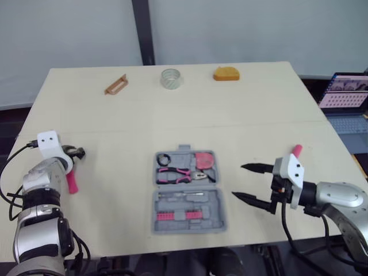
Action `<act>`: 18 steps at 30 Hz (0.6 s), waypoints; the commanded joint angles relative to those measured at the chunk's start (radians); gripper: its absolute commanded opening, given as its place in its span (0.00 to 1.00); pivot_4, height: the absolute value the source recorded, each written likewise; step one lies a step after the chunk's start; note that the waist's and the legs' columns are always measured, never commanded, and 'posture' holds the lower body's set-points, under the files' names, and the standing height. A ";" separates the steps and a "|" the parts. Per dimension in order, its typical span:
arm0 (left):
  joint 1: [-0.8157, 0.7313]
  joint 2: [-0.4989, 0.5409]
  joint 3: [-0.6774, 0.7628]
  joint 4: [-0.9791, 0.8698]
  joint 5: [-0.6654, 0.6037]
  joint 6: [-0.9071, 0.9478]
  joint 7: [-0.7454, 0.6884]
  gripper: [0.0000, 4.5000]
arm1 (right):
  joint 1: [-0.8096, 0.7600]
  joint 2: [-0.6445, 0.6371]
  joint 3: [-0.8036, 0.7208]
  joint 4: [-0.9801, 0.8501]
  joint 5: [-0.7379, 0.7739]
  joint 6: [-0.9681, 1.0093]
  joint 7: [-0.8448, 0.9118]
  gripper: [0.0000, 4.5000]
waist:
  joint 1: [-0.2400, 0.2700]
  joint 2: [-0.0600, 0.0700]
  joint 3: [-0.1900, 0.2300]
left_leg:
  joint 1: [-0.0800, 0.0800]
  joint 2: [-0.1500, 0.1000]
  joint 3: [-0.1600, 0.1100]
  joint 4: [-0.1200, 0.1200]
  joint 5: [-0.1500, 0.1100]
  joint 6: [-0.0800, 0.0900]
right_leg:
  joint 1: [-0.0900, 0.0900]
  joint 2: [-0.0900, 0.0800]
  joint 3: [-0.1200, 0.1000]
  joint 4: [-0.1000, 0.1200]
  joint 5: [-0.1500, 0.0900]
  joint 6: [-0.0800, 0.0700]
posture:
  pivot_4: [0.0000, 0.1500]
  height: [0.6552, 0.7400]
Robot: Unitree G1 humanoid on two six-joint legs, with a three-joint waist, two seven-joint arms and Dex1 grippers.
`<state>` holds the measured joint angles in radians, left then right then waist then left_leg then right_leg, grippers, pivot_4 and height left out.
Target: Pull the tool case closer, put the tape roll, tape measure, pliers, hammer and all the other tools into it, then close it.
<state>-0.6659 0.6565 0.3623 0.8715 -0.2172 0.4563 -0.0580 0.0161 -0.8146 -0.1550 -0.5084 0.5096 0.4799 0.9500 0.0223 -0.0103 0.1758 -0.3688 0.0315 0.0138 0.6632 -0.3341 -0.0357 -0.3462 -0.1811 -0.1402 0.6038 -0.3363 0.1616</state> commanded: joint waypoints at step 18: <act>-0.045 0.031 0.013 0.088 0.018 -0.035 0.025 0.00 | -0.011 -0.002 -0.019 -0.030 0.014 0.019 -0.018 1.00 | -0.002 0.000 0.000 | 0.000 0.000 0.001 0.000 0.000 0.000 | -0.002 0.000 0.000 0.003 0.000 0.000 | 1.00 1.00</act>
<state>-0.7064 0.6634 0.3750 0.9542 -0.2172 0.4224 -0.0444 0.0085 -0.8144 -0.1551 -0.5084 0.5095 0.5026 0.9441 0.0206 -0.0103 0.1757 -0.3688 0.0315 0.0145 0.6634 -0.3341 -0.0357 -0.3478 -0.1815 -0.1402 0.6064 -0.3363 0.1616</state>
